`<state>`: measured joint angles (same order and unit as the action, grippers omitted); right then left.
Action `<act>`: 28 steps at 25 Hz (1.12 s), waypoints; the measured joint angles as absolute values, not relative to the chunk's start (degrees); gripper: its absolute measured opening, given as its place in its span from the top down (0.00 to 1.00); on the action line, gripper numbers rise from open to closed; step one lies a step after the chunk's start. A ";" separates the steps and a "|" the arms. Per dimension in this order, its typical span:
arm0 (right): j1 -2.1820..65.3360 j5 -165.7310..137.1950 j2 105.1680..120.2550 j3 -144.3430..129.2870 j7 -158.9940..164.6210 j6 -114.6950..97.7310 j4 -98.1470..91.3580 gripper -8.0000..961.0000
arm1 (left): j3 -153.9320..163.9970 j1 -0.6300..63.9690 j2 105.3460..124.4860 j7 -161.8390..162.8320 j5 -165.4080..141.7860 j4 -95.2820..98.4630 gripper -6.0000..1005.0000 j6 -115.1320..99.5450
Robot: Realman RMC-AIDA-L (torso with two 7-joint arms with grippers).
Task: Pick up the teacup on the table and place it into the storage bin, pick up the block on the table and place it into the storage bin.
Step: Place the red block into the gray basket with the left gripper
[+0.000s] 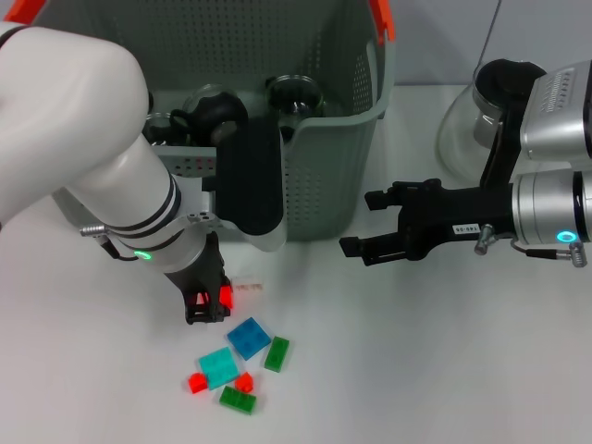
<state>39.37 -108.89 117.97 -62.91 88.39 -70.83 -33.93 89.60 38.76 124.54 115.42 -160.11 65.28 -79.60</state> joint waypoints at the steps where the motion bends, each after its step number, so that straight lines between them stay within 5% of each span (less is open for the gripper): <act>1: 39.30 -108.89 117.97 -62.92 88.26 -70.84 -33.93 0.02 | 89.60 38.67 124.54 115.61 -160.07 65.45 0.69 -79.64; 20: 39.11 -109.17 117.93 -63.10 86.90 -71.82 -33.92 0.02 | 80.45 31.44 124.41 116.64 -141.65 81.12 0.70 -94.53; 28: 38.42 -109.16 117.45 -63.11 87.19 -73.37 -33.77 0.02 | 53.46 35.12 123.66 112.10 -118.98 81.54 0.70 -106.88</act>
